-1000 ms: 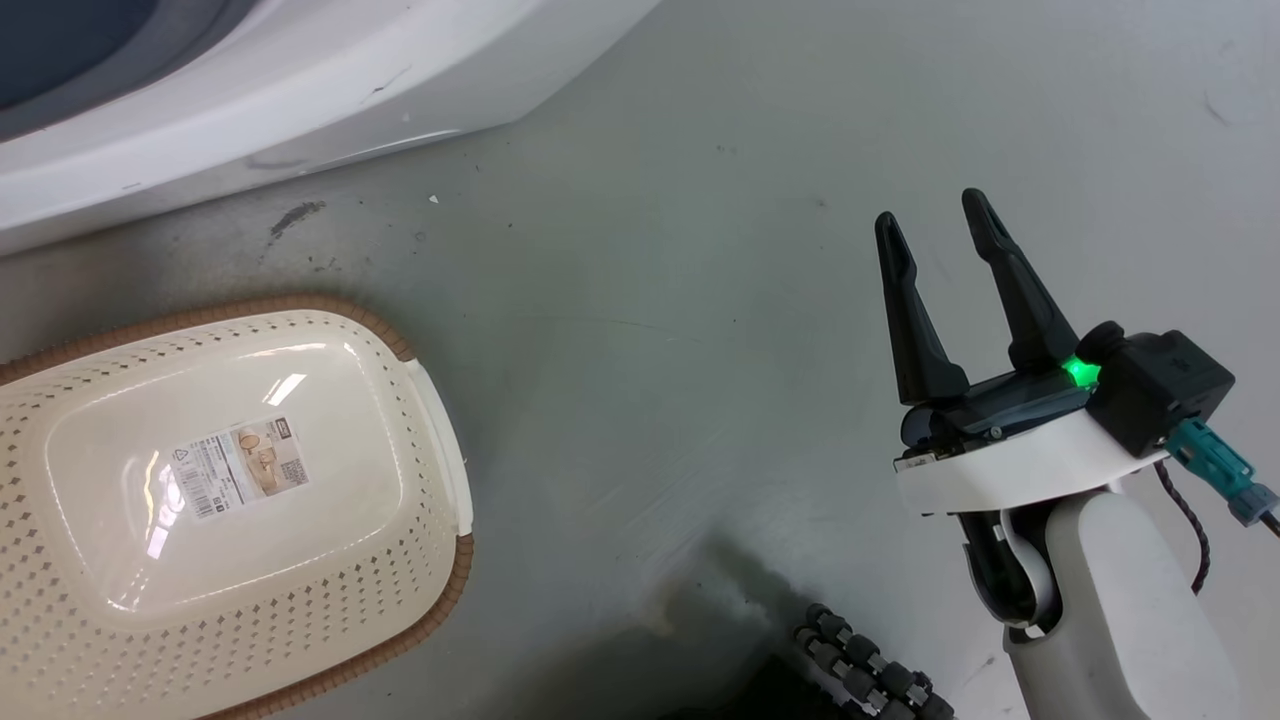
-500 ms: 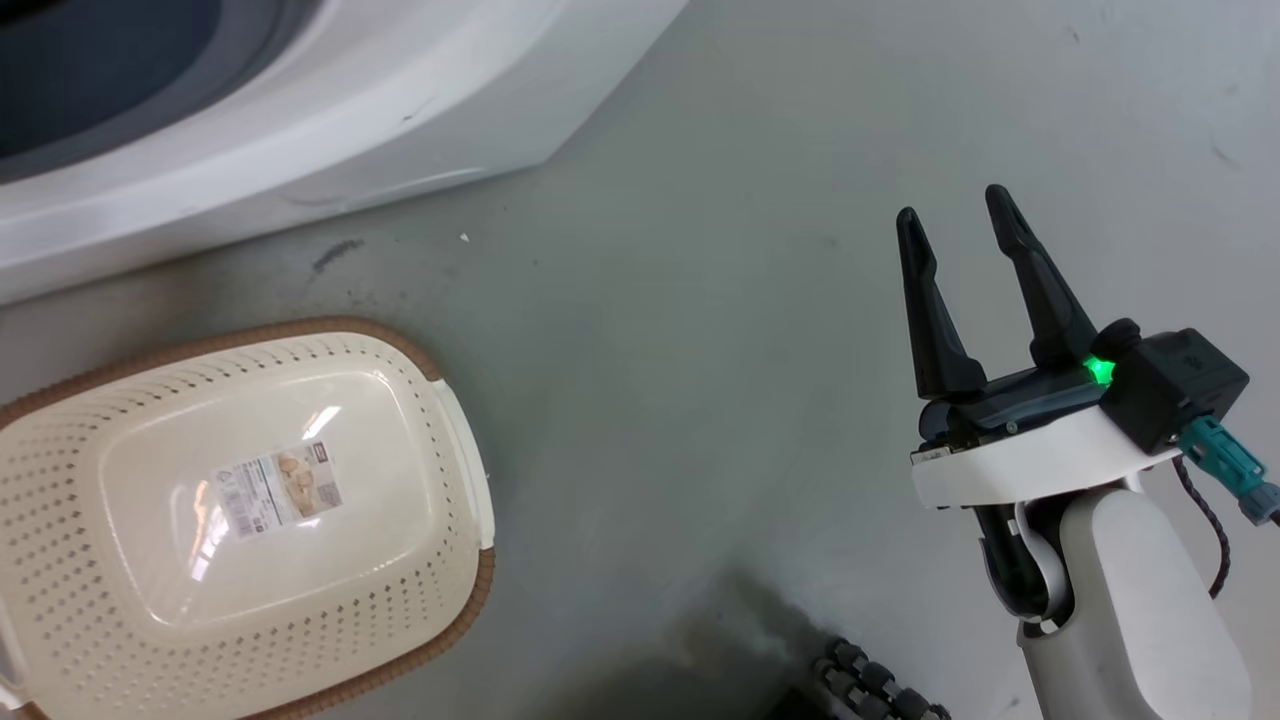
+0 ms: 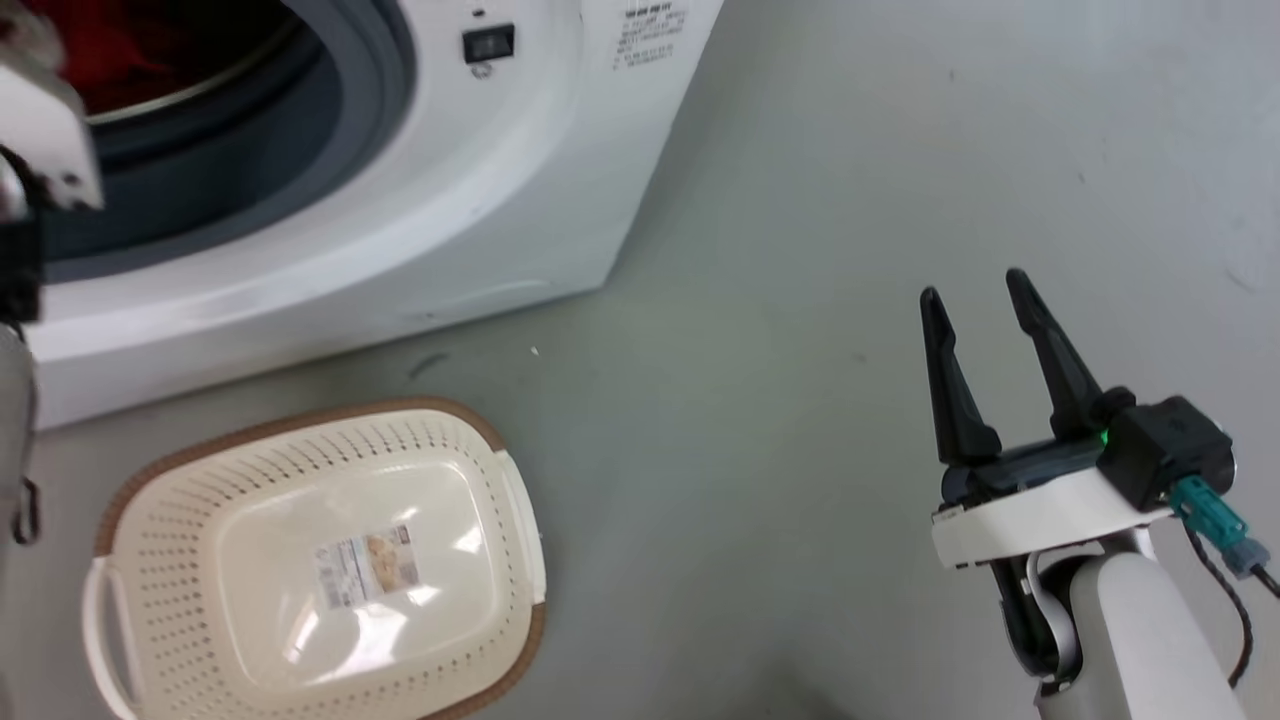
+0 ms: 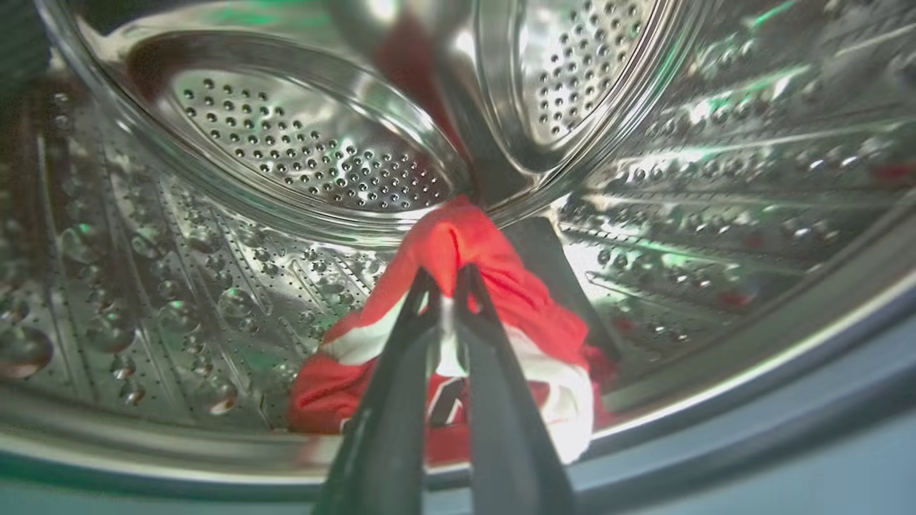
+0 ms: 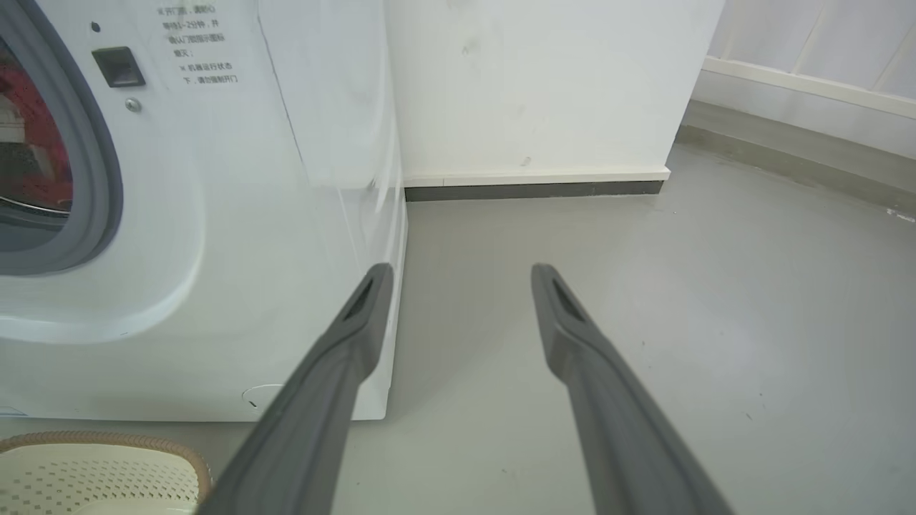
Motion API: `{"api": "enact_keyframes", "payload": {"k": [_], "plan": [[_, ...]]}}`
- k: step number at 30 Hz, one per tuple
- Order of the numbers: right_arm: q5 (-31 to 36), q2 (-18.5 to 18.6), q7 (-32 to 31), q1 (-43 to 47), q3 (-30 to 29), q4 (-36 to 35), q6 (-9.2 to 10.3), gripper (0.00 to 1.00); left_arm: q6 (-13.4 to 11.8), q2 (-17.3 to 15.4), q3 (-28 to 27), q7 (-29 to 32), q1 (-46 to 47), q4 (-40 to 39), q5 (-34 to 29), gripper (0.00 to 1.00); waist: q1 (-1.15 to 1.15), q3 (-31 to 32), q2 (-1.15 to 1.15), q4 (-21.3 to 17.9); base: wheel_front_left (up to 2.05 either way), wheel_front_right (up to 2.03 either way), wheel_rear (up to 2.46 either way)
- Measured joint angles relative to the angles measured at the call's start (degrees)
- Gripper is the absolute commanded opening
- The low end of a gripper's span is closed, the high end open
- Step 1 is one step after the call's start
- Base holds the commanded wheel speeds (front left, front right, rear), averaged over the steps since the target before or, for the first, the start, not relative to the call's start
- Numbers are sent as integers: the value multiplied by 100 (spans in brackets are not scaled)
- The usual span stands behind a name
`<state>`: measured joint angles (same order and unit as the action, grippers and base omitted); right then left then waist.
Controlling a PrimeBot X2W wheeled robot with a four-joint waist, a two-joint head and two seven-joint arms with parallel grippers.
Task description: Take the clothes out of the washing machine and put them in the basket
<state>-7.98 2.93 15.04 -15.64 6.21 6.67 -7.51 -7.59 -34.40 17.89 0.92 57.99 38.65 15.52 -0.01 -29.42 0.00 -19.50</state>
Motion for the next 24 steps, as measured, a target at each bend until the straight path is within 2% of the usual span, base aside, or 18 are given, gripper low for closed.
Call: {"api": "enact_keyframes", "payload": {"k": [6,9,17,24], "plan": [[143,-1,0,336,-135,52,0,100,27,420,-167,-993,-683,223,388,0,-1,667,0,203,0,0,0],[250,-2,-1,491,-215,74,0,100,63,603,-201,-1300,-961,265,523,0,-1,990,0,326,0,0,0],[396,-1,-205,862,-396,-71,0,100,97,977,-294,-1573,-1628,-100,670,0,-1,1733,0,687,0,0,0],[447,-1,-402,1174,-521,-298,0,100,0,1085,-424,-1591,-2424,-1190,632,0,-1,2248,0,980,0,0,0]]}}
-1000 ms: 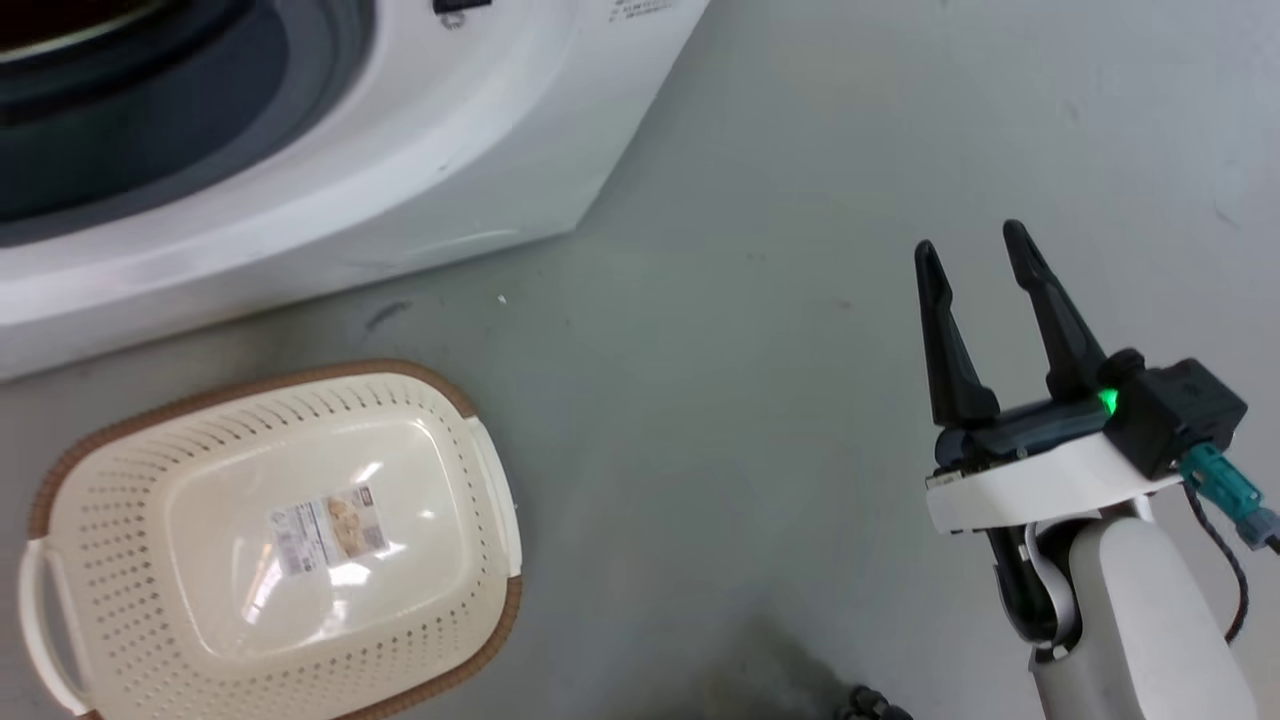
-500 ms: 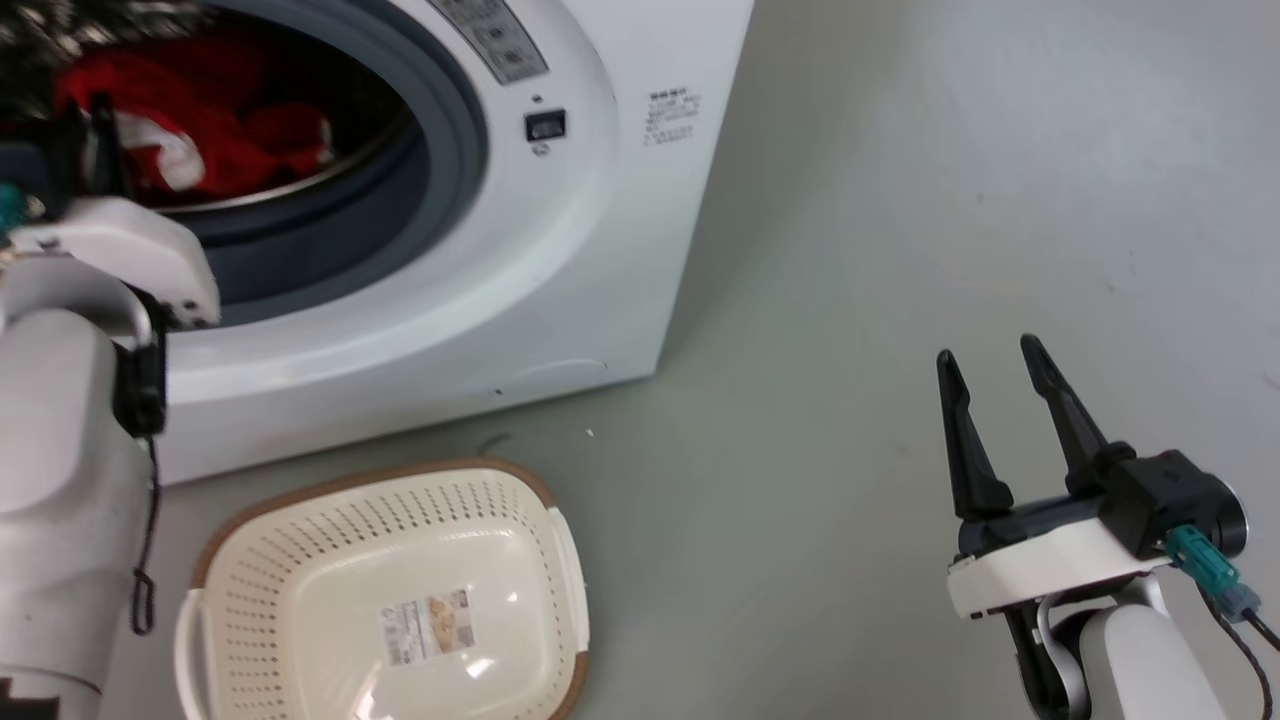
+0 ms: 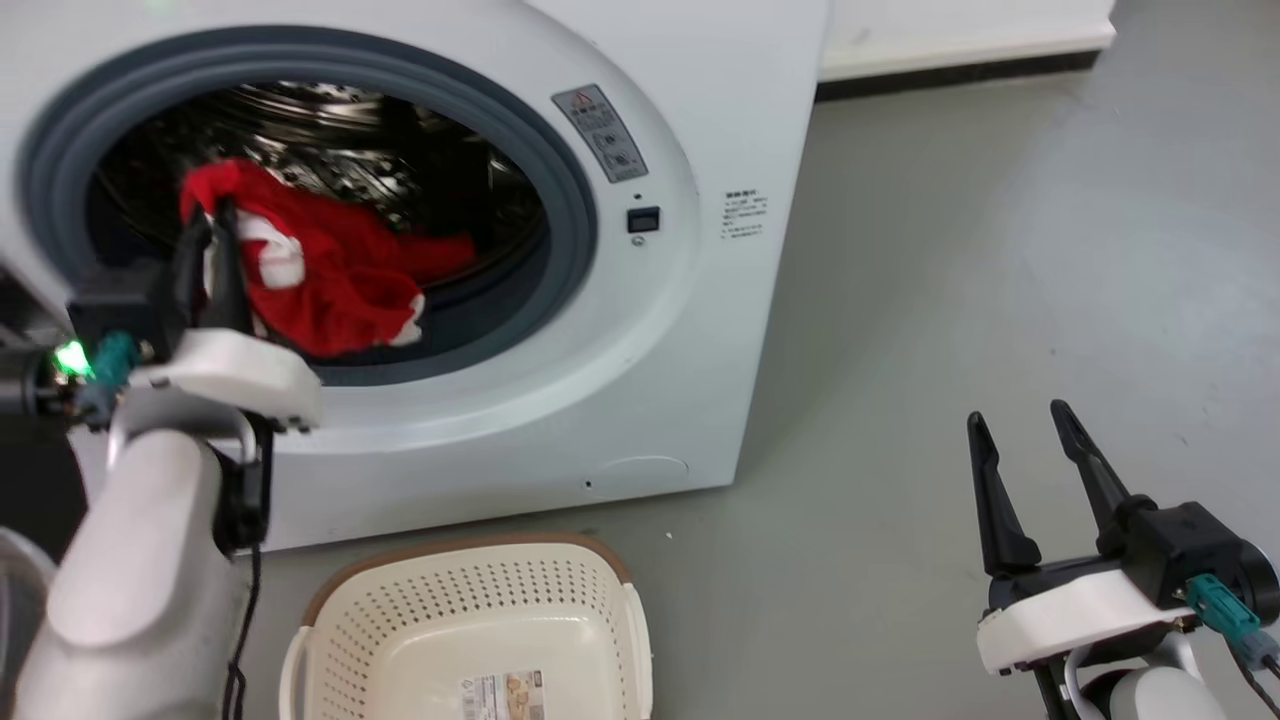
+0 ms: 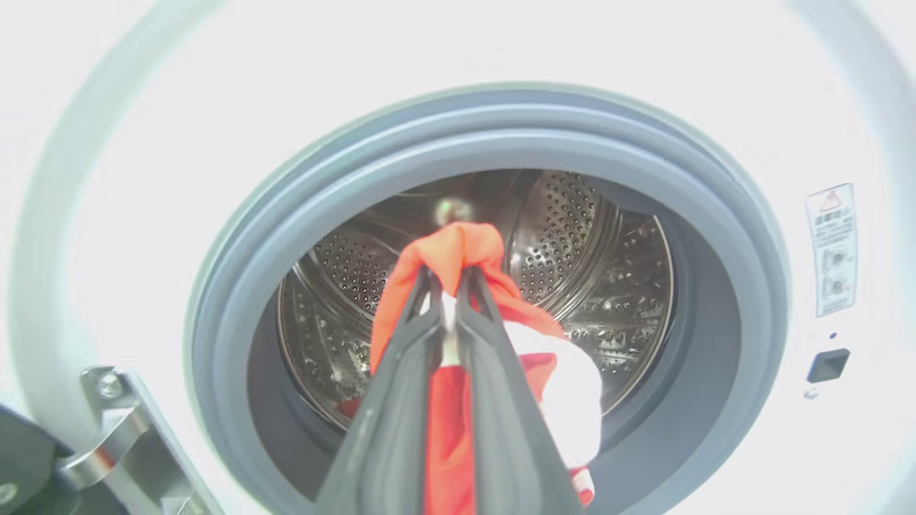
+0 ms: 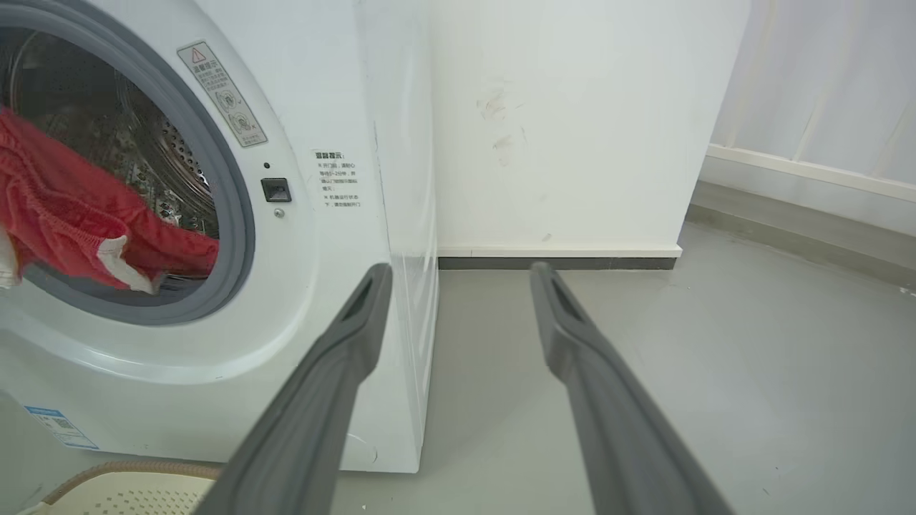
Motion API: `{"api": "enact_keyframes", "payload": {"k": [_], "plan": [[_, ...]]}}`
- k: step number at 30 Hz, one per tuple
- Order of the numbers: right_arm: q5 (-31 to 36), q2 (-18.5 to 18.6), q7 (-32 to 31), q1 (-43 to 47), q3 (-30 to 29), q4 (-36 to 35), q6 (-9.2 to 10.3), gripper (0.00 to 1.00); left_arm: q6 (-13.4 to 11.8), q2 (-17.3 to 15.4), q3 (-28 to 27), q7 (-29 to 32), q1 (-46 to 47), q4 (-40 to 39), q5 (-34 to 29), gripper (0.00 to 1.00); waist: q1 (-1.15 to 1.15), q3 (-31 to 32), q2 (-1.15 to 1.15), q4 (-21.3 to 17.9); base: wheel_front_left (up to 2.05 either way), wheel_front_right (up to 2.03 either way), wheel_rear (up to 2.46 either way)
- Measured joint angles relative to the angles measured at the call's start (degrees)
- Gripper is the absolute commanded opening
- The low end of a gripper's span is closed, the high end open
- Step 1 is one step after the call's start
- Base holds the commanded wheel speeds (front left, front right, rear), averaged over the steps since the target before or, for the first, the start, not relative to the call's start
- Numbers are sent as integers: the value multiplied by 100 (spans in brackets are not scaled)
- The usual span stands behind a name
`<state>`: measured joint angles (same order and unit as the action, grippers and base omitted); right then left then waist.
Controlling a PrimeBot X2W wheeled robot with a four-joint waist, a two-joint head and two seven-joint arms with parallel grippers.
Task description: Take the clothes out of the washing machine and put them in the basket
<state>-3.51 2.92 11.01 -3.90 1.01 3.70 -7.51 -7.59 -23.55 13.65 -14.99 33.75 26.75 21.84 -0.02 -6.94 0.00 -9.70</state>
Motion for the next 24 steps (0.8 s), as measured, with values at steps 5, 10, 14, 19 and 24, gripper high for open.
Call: {"api": "enact_keyframes", "payload": {"k": [5,10,14,19,24], "plan": [[20,0,-107,150,-24,-151,0,100,-168,83,36,-7,-704,-851,-43,0,0,240,0,177,0,0,0],[52,1,-200,302,-53,-245,0,100,-380,97,121,35,-1362,-1828,-105,0,1,394,0,320,0,0,0],[63,0,-258,419,-80,-331,0,100,-545,79,264,234,-1865,-2651,-181,0,0,449,0,443,0,0,0],[99,0,-313,468,-54,-380,0,100,-728,89,466,573,-2506,-3431,-209,0,1,468,0,548,0,0,0],[99,0,-333,483,-30,-434,0,100,-881,186,616,802,-3131,-3589,-103,0,1,392,0,581,0,0,0]]}}
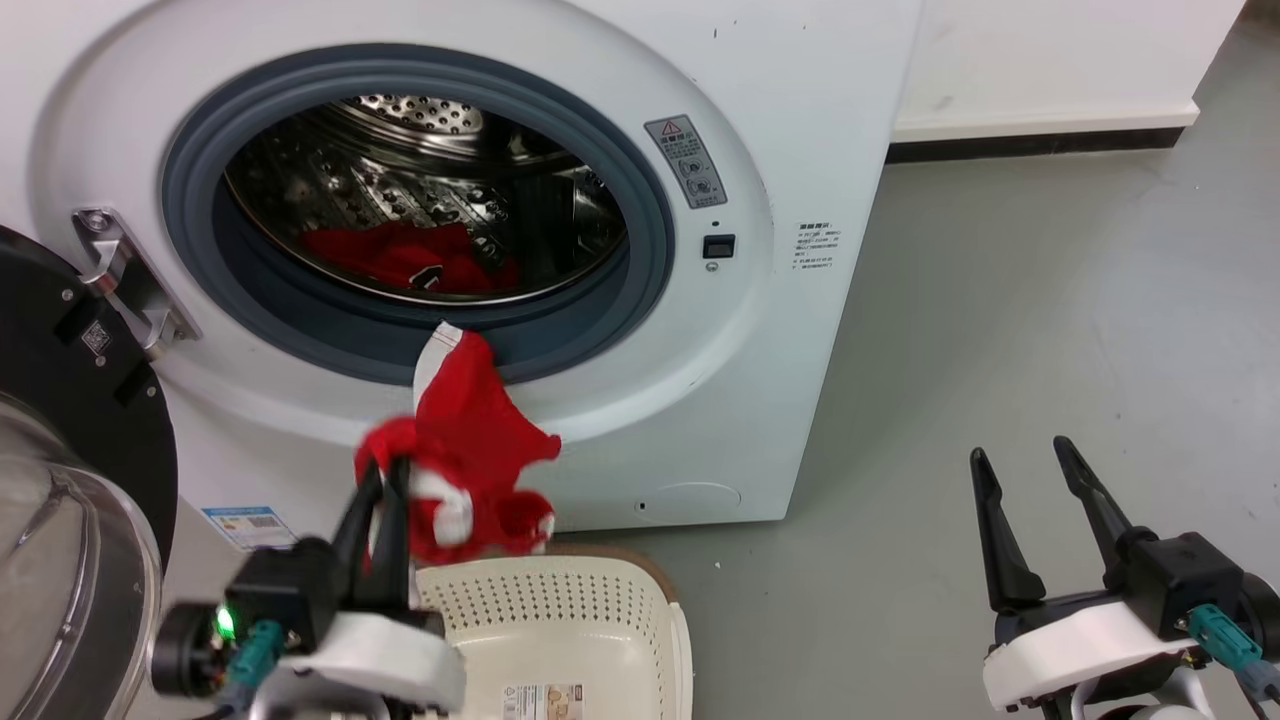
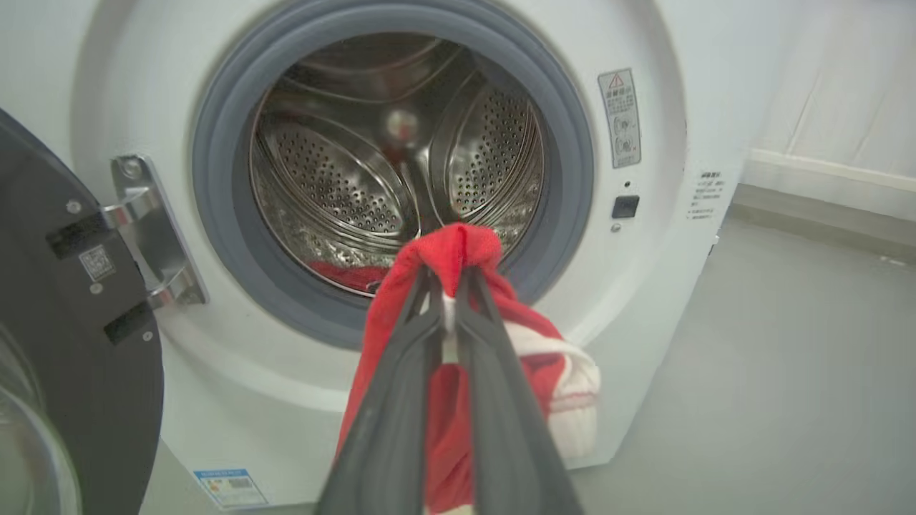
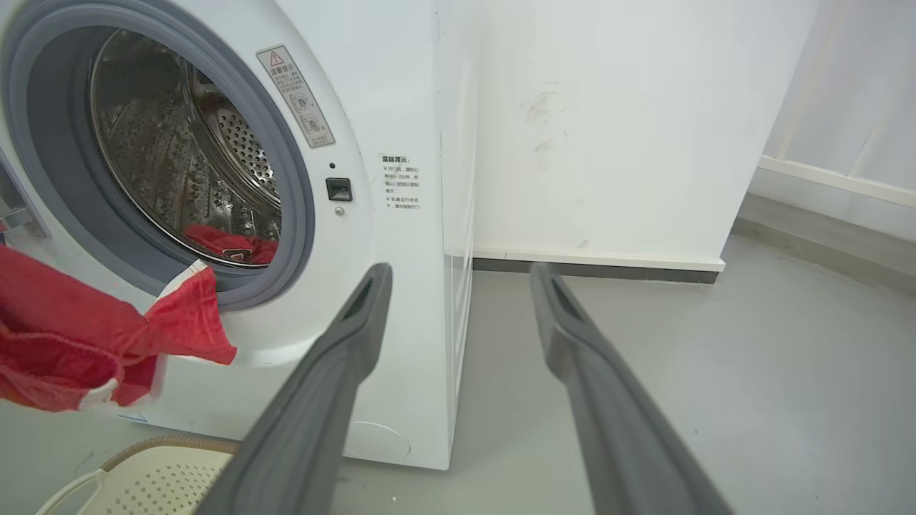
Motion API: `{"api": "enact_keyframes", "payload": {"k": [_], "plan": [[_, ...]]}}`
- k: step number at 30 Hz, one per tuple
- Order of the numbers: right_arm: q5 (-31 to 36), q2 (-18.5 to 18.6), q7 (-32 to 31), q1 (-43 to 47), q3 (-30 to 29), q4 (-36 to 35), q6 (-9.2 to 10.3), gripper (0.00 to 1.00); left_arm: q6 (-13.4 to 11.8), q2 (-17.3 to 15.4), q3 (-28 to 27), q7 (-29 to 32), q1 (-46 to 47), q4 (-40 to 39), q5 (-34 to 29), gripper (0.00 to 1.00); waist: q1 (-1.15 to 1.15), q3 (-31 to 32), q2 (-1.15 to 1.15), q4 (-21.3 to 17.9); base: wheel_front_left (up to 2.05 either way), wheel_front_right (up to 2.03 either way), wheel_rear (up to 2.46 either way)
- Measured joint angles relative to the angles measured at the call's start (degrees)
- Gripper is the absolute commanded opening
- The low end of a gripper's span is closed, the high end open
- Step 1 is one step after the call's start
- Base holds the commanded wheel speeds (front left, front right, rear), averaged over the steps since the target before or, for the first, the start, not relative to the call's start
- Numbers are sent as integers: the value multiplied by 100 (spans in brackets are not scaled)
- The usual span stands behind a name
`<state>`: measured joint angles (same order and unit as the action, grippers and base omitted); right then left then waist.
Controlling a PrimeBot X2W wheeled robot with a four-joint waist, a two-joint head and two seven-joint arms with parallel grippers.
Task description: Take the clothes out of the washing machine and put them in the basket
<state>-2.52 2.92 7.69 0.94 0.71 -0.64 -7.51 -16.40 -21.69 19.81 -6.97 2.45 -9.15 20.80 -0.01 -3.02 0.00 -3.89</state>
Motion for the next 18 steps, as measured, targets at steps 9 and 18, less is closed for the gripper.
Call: {"api": "enact_keyframes", "payload": {"k": [9,18], "plan": [[0,0,22,-222,91,-38,0,100,178,424,305,-45,-448,1249,428,0,1,-421,0,-17,0,0,0],[-52,1,140,-582,203,-11,0,100,501,802,361,-489,33,2909,619,0,1,-1040,0,-196,0,0,0]]}}
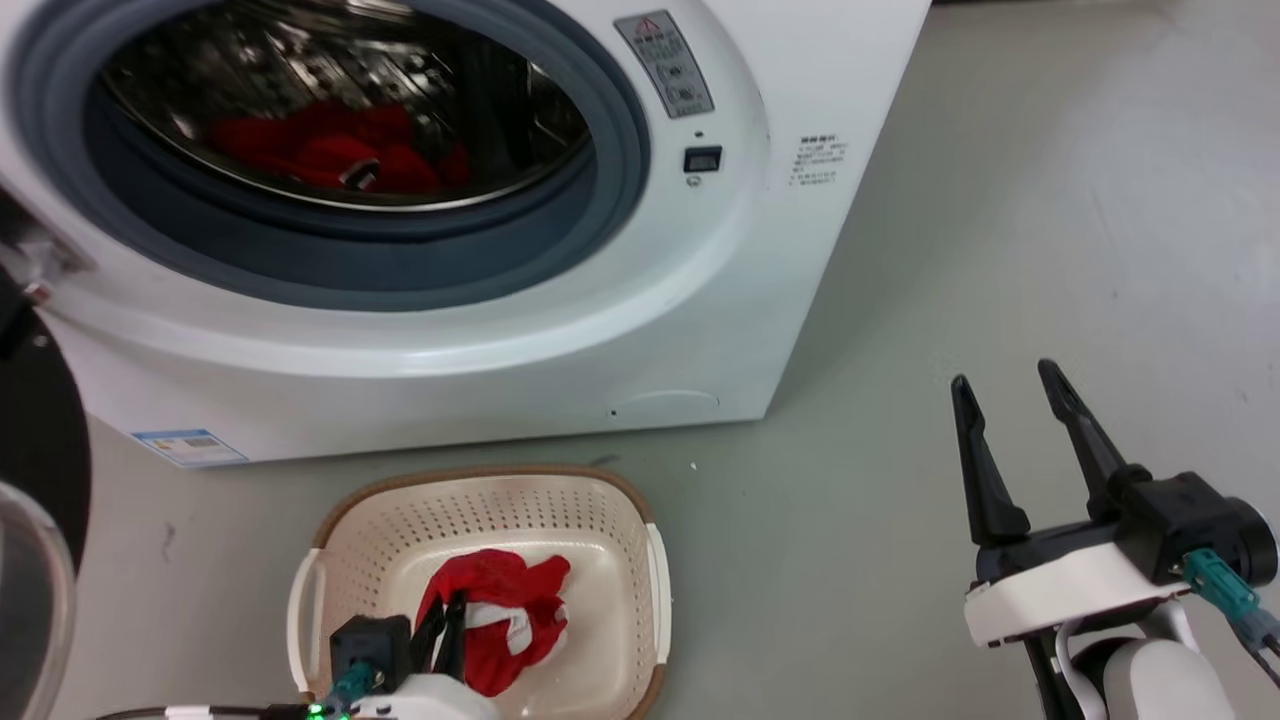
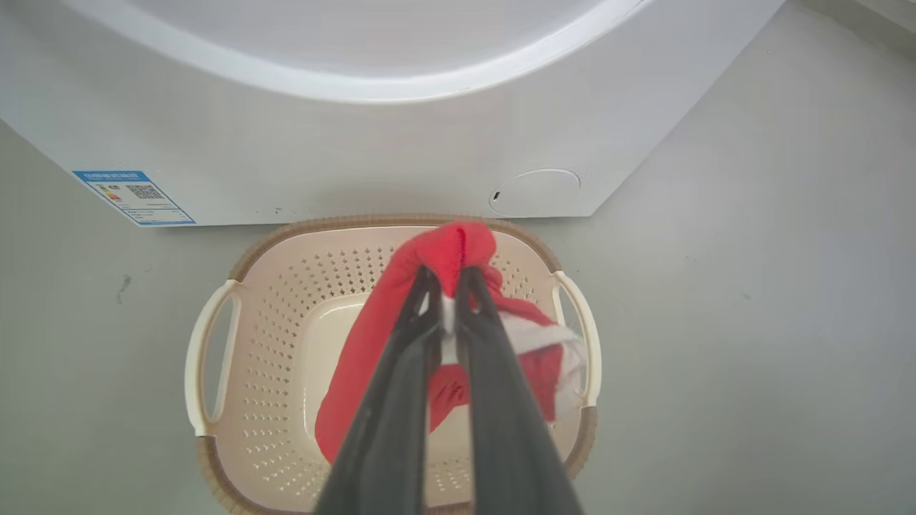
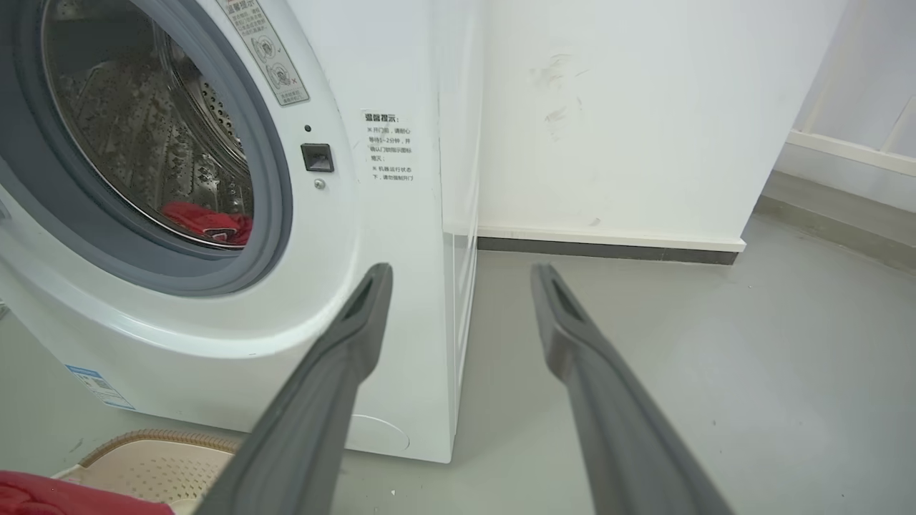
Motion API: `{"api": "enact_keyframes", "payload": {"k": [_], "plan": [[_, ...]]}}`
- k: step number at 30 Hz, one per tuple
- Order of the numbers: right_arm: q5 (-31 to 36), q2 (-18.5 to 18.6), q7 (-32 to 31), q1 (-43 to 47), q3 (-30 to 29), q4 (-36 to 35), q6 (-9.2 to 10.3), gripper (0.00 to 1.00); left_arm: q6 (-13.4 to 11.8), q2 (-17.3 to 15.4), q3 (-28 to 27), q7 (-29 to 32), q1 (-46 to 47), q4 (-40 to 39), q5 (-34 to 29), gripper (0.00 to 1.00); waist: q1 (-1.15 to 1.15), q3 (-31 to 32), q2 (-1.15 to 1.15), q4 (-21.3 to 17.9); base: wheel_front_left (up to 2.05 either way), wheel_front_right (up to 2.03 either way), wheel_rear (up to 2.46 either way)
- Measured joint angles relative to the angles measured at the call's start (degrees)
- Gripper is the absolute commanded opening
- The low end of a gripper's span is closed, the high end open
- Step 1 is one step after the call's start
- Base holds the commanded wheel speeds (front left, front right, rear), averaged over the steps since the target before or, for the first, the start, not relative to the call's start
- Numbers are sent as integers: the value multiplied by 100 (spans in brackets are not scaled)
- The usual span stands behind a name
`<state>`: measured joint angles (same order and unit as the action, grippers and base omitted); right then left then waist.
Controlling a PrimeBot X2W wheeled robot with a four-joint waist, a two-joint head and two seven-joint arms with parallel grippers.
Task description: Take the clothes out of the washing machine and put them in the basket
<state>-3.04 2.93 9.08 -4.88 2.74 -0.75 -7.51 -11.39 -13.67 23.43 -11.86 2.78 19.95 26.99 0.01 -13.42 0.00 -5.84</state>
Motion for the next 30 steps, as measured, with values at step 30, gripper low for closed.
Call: {"api": "enact_keyframes", "payload": {"k": [30], "plan": [[-225,2,502,-1120,444,359,0,100,722,375,-509,-305,2948,4552,300,0,0,-2266,0,-863,0,0,0]]}}
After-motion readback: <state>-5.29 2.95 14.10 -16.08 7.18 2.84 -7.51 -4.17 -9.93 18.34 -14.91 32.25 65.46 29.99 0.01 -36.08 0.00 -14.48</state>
